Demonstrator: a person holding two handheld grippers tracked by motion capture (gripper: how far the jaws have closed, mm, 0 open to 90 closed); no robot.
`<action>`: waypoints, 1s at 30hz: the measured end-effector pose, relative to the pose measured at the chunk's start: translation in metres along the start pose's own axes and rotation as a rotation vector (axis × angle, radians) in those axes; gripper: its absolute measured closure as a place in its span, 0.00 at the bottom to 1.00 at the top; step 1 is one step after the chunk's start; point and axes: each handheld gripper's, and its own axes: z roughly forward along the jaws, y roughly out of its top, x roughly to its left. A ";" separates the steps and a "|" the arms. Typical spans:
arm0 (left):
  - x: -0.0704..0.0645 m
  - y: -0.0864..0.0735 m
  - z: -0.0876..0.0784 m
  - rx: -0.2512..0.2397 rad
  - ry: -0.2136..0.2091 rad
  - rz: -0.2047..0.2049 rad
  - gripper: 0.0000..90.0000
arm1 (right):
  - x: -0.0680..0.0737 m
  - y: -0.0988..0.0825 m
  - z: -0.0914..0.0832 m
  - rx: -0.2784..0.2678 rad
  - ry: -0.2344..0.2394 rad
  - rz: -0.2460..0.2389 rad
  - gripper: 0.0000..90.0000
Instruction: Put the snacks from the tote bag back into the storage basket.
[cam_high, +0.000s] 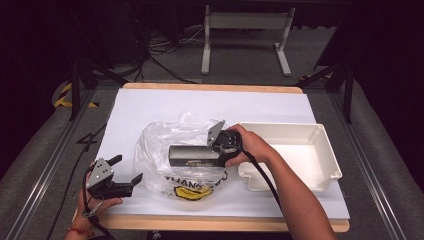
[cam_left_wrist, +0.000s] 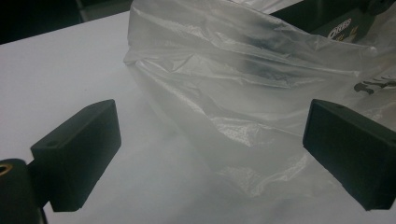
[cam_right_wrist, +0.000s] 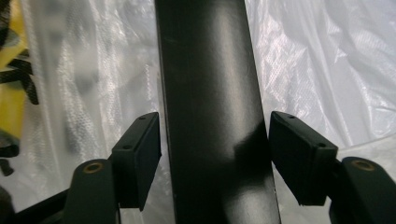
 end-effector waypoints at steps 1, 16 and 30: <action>0.000 0.001 -0.001 -0.005 -0.001 0.003 0.06 | 0.000 0.000 0.001 0.007 0.002 -0.001 0.41; -0.004 0.006 -0.009 -0.055 0.001 0.007 0.06 | 0.002 0.015 0.009 0.046 0.025 -0.051 0.47; -0.002 0.005 -0.009 -0.051 0.000 -0.001 0.06 | 0.004 0.019 0.004 0.031 0.028 -0.073 0.48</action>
